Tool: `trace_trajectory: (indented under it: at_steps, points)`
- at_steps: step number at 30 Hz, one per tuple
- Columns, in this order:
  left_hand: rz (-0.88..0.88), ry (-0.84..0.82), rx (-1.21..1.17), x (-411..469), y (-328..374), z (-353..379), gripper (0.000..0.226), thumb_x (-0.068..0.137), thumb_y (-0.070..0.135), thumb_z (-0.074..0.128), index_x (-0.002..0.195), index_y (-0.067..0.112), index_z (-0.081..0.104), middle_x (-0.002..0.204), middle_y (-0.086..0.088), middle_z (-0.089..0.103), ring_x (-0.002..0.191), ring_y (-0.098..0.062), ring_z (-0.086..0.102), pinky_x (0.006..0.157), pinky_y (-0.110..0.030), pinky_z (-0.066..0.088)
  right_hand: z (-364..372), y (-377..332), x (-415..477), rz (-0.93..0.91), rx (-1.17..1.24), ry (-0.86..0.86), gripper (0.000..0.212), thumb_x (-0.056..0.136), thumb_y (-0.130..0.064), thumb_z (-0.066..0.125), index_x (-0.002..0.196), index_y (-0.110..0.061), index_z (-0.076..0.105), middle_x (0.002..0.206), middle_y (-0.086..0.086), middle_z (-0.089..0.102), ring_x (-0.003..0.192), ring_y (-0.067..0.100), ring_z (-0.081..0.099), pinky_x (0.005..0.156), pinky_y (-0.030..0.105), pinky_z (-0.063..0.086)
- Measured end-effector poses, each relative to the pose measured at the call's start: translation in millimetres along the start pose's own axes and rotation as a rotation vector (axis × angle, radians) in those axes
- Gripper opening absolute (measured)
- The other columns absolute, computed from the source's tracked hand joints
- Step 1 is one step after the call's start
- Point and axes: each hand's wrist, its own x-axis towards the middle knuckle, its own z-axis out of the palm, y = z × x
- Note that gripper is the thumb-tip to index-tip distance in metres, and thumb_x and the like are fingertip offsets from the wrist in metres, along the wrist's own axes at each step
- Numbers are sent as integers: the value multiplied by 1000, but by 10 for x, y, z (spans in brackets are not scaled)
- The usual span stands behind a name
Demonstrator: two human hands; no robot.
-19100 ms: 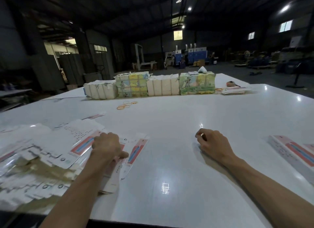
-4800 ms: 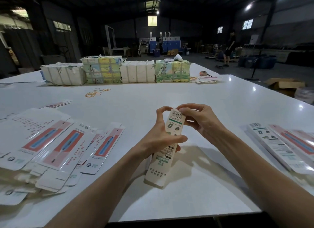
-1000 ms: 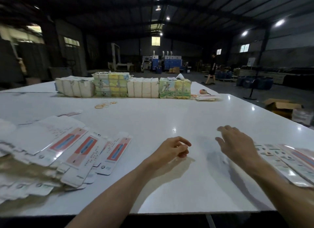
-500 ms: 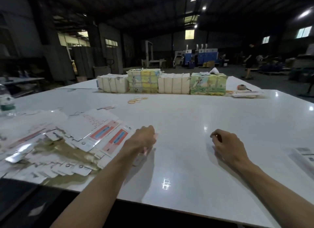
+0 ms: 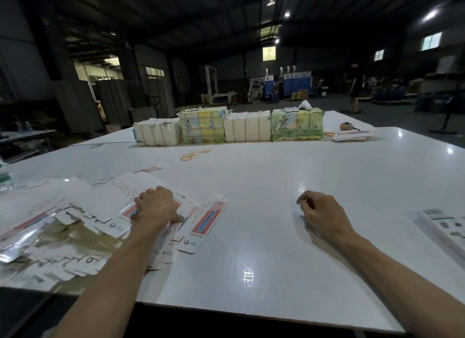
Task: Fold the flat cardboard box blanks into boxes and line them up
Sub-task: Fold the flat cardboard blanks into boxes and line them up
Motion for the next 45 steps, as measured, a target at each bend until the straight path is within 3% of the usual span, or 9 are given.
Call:
trace_trajectory:
  at_steps: [5, 12, 16, 20, 23, 28, 37, 41, 45]
  points:
    - [4, -52, -105, 69, -62, -12, 92, 73, 56, 92, 134, 6, 46, 129, -12, 61, 124, -33, 60, 105, -46, 50, -14, -17, -4, 0, 2, 1, 23, 96, -20, 54, 87, -35, 68, 72, -28, 64, 65, -1, 64, 60, 27, 43]
    - [152, -211, -431, 145, 12, -112, 33, 90, 37, 80, 115, 20, 65, 91, 1, 75, 67, -17, 77, 54, -30, 58, -4, -15, 5, -3, 5, -17, 22, 97, -20, 54, 87, -34, 69, 67, -22, 65, 58, 5, 64, 60, 28, 44]
    - [247, -429, -930, 46, 242, -217, 42, 97, 17, 70, 137, 18, 55, 99, -1, 80, 76, -19, 80, 60, -36, 64, -1, -14, 16, -16, 23, -25, 21, 97, -18, 56, 90, -31, 71, 68, -13, 66, 71, 10, 70, 69, 33, 51]
    - [429, -713, -1276, -170, 585, -201, 91, 66, 84, 78, 133, 24, 60, 109, -3, 79, 77, -16, 64, 63, -27, 56, -9, -11, 18, -40, 43, -29, 20, 97, -17, 56, 92, -28, 72, 67, -12, 66, 75, 15, 72, 74, 37, 55]
    - [404, -947, -1566, -276, 855, -127, 74, 90, 68, 66, 126, 4, 63, 102, -12, 66, 75, -19, 55, 62, -29, 51, -13, -4, 23, -43, 75, -10, 21, 97, -16, 57, 89, -28, 72, 66, -9, 67, 68, 14, 69, 72, 36, 55]
    - [459, -782, -1517, -389, 1408, 73, 51, 88, 8, 82, 131, 11, 55, 115, -13, 77, 90, -27, 78, 68, -39, 63, -26, -4, 60, -24, 196, 17, 20, 98, -14, 58, 89, -23, 73, 63, -5, 69, 60, 7, 64, 70, 35, 55]
    - [587, -834, -1664, -667, 1880, 448, 28, 104, 26, 55, 128, 19, 67, 113, -9, 77, 91, -28, 77, 74, -41, 62, -24, 22, 83, -49, 275, 168, 14, 105, -10, 56, 106, -14, 69, 72, -1, 69, 62, 11, 61, 64, 29, 50]
    - [697, -1067, -1862, -689, 1838, 524, 44, 108, 28, 48, 152, 26, 43, 141, -14, 67, 130, -36, 65, 106, -59, 53, -31, -71, 74, -189, 200, 268, 23, 105, -13, 59, 127, -20, 59, 93, -8, 64, 84, 6, 67, 71, 23, 56]
    - [705, -1107, -1829, -767, 1821, 485, 41, 104, 31, 57, 142, 18, 51, 128, -20, 71, 111, -37, 73, 89, -47, 61, -102, -168, 121, -350, 49, 188, 40, 106, -29, 59, 145, -21, 55, 134, -7, 46, 125, 13, 48, 90, 32, 59]
